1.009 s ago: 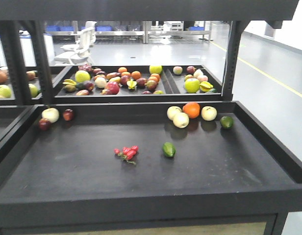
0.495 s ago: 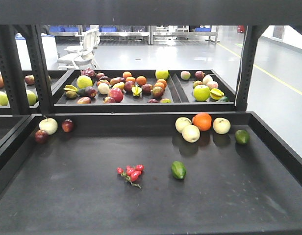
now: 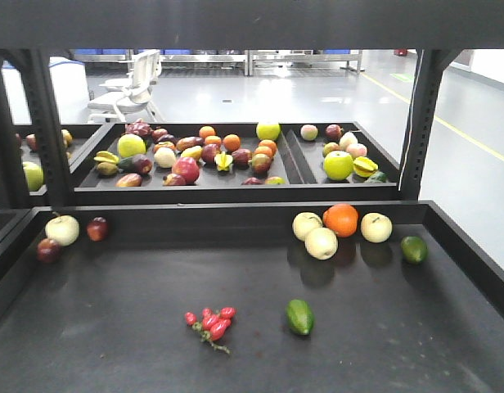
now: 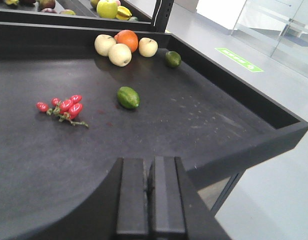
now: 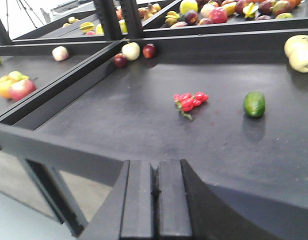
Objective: Pick snacks and fruit into basket
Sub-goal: 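Drive up to the fruit table with the red chili peppers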
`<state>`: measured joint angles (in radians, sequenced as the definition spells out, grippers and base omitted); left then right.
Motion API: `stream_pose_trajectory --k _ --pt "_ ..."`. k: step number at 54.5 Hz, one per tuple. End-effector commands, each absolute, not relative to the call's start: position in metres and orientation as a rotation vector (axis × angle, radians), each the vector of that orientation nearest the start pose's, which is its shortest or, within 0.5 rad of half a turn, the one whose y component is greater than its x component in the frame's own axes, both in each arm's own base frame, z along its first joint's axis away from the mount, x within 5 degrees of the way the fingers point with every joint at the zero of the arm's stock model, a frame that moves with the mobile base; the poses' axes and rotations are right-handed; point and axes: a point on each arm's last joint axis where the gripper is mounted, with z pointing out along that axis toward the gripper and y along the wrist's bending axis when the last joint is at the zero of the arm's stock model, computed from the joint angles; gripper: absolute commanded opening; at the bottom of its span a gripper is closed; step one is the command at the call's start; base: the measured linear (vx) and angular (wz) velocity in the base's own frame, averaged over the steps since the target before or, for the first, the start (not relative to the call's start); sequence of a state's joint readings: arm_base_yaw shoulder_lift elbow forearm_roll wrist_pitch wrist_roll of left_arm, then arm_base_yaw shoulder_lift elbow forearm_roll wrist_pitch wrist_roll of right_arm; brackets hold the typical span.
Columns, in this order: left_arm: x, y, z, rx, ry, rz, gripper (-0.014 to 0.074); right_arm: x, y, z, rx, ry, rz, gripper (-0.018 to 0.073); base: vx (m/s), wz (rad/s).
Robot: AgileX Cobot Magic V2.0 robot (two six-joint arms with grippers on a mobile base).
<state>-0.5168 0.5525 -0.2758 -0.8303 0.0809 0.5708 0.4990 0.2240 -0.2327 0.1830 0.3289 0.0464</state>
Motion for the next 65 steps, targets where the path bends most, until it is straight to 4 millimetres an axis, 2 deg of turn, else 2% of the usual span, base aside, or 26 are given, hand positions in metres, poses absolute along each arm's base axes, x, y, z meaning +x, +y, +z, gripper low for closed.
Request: stream_pose_trajectory --k 1,65 --pt "0.1038 -0.0609 0.2689 0.227 1.772 -0.592 0.0002 0.0601 0.0371 0.2653 -0.276 1.710 0.564 -0.0008 0.18 -0.10" --pt "0.1038 -0.0609 0.2689 0.227 1.772 -0.592 0.0002 0.0601 0.0371 0.2652 -0.277 1.711 0.564 -0.0008 0.12 -0.01"
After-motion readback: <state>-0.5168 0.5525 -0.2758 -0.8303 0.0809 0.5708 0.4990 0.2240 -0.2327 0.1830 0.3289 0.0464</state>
